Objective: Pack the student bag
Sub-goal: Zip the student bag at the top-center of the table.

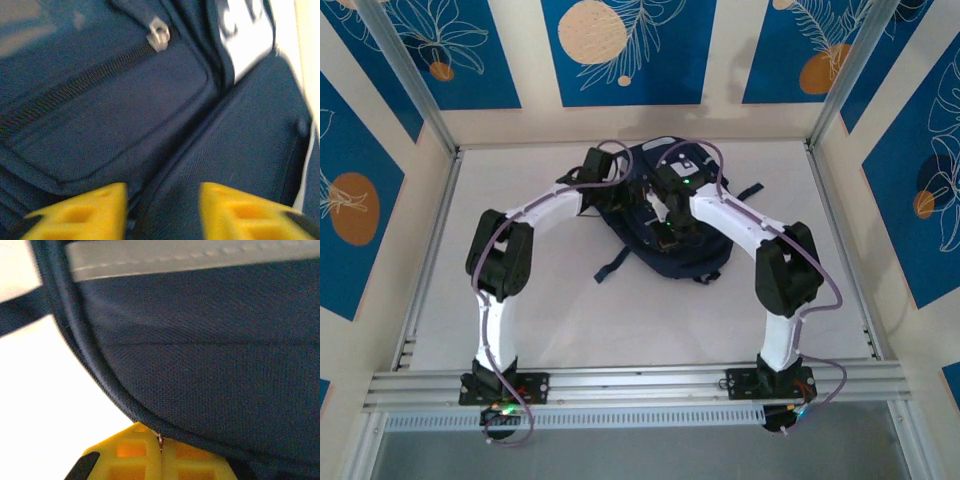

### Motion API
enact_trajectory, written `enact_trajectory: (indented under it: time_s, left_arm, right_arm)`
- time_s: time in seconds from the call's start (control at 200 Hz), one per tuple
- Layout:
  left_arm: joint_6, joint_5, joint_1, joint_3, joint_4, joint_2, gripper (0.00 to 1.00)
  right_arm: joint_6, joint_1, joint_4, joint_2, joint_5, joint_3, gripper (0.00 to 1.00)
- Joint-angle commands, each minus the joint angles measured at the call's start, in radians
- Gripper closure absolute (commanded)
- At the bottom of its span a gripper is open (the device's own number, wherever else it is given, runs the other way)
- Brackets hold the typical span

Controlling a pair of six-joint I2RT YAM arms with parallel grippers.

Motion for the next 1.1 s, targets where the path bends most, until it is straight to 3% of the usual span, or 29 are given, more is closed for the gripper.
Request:
enact_trajectory:
  time_s: [0.0,0.045,0.1,0.27,0.455,0.605,0.73,0.82,1.095]
  left_arm:
    - [0.012,-0.038,0.014,0.04,-0.07,-0.044,0.41]
    - [0.0,-0.033,0.014,0.01,-0.07,-0.081,0.32]
    - [-0.025,-0.025,0.015,-0.04,-0.066,-0.126,0.3]
    - [-0.184,0.021,0.015,-0.257,0.059,-0.259,0.28]
    - [-0.31,0.071,0.005,-0.393,0.154,-0.274,0.32]
    - [-0.342,0.099,-0.025,-0.401,0.205,-0.249,0.51]
    - [-0.356,0.105,-0.026,-0.407,0.25,-0.218,1.0]
    - [-0.321,0.09,-0.011,-0.407,0.23,-0.225,1.0]
    - [-0.15,0.068,0.062,-0.396,0.078,-0.282,1.0]
  right_arm:
    - [0.016,0.018,0.056,0.045,-0.17,0.1,1.0]
    - [0.039,0.019,0.081,0.07,-0.201,0.135,1.0]
    - [0.061,0.02,0.104,0.099,-0.237,0.173,1.0]
    - [0.15,0.025,0.197,0.125,-0.32,0.194,1.0]
    - [0.254,0.037,0.345,0.062,-0.355,0.072,1.0]
    - [0.309,0.042,0.447,0.013,-0.409,-0.028,1.0]
    - [0.257,0.04,0.394,0.014,-0.438,-0.033,1.0]
    - [0.147,0.031,0.239,0.024,-0.434,-0.016,1.0]
    - [-0.094,-0.093,-0.063,-0.072,-0.168,-0.188,1.0]
